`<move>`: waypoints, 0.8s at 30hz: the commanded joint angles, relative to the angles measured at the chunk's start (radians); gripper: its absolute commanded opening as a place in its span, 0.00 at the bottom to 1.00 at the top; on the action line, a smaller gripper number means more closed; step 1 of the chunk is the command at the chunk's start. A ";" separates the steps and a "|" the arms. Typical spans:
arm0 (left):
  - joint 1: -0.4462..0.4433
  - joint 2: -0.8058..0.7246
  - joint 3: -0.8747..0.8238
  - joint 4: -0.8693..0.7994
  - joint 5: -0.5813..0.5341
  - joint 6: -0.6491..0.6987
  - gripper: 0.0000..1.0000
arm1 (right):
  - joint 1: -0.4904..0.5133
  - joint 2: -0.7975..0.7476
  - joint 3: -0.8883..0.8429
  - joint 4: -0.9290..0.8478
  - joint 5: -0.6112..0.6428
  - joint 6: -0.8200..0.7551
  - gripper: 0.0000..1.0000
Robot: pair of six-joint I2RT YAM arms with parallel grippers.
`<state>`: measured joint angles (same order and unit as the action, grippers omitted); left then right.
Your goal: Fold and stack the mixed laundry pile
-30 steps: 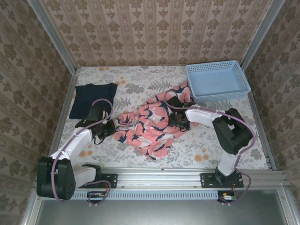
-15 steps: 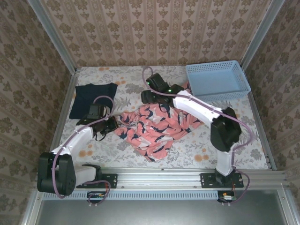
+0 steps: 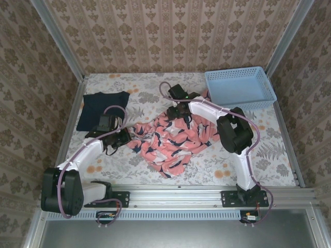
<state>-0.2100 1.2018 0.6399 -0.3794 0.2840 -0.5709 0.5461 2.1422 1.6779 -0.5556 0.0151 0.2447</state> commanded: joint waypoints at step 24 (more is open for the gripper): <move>0.000 -0.008 0.061 0.010 -0.011 -0.010 0.00 | -0.089 -0.189 -0.170 -0.036 -0.006 -0.127 0.71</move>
<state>-0.2184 1.1904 0.7055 -0.3710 0.2878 -0.5808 0.4820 1.9305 1.5414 -0.5171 -0.0437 0.1612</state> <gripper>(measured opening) 0.046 0.710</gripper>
